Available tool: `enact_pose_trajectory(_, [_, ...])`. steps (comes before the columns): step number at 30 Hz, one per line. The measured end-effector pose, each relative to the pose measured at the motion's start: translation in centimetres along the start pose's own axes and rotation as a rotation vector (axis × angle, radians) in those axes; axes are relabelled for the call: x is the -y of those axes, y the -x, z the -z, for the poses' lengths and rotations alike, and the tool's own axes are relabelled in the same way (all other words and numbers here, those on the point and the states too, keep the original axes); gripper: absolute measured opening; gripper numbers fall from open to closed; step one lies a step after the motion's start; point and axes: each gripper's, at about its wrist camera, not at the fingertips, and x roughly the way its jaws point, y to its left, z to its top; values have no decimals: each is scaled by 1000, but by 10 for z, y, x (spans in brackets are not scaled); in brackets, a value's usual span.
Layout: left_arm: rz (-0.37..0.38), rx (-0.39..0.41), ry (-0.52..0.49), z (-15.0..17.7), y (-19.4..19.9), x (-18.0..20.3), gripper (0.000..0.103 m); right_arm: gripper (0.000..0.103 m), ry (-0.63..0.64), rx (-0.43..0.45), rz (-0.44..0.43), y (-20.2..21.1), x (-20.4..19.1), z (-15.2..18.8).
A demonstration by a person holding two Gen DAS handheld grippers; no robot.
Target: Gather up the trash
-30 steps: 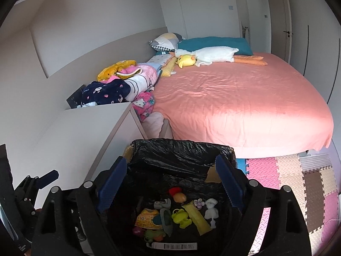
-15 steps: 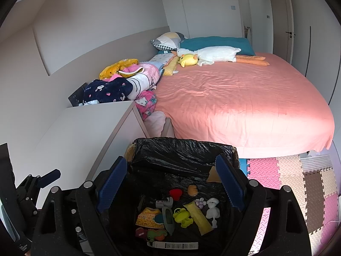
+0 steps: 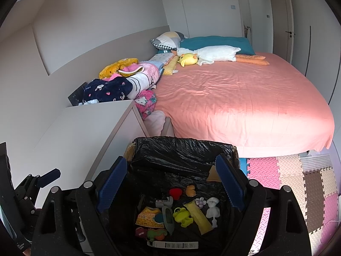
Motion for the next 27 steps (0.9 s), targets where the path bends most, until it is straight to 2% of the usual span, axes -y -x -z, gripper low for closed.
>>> enact_pose_trajectory(27, [13, 9, 8, -2, 2, -2, 97, 85, 1, 0, -1, 1, -1, 1])
